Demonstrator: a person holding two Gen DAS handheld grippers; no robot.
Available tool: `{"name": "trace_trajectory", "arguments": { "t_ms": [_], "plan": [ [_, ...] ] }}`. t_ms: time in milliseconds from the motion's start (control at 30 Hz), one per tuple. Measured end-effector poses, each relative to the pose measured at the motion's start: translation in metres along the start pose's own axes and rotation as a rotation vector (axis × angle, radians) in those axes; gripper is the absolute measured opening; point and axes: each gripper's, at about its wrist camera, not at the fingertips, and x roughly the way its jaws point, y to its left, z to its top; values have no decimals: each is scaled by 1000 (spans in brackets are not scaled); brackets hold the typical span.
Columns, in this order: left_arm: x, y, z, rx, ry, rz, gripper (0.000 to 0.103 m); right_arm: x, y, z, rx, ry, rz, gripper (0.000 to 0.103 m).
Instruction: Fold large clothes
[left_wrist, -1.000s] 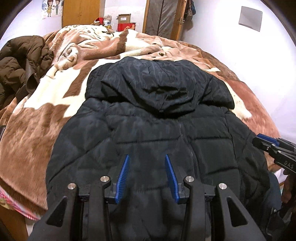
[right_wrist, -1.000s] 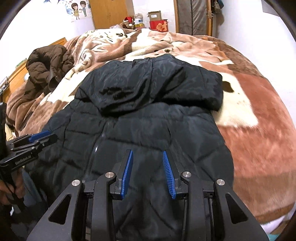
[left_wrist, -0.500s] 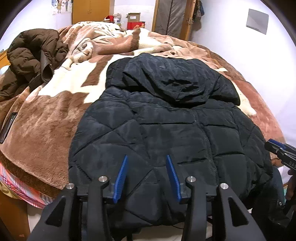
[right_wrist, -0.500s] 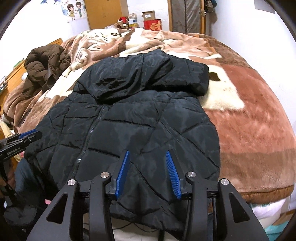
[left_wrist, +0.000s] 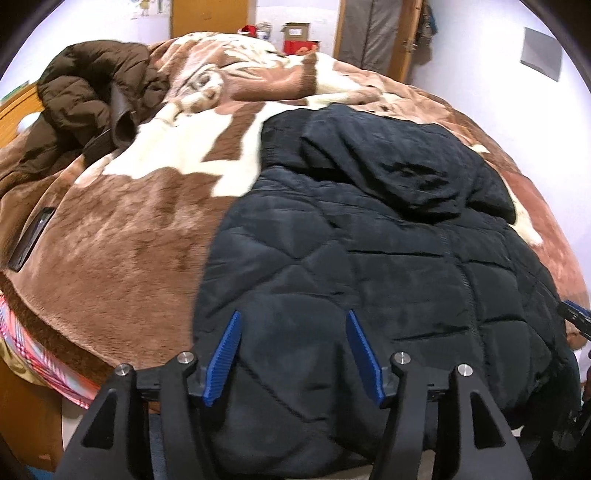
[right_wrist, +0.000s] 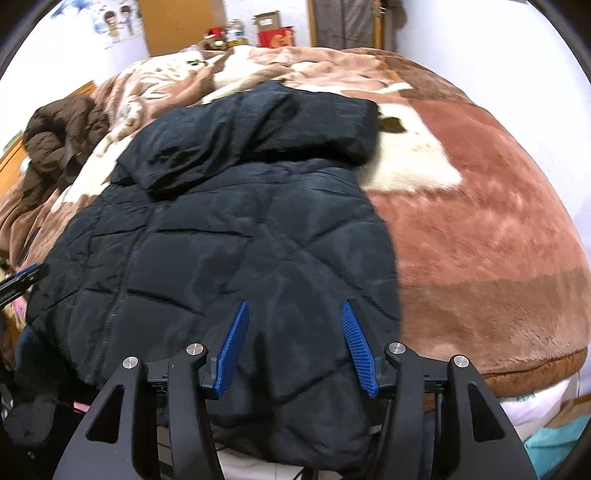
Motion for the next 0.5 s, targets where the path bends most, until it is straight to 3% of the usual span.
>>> {"name": "trace_trajectory", "arguments": {
  "t_ms": [200,500],
  "plan": [
    [15,29,-3,-53,38,32,65,14,-28,-4,77,50,-31,54],
    [34,42,-11,-111,88,1,69,21,-35,-9,128,76,-12,58]
  ]
}}
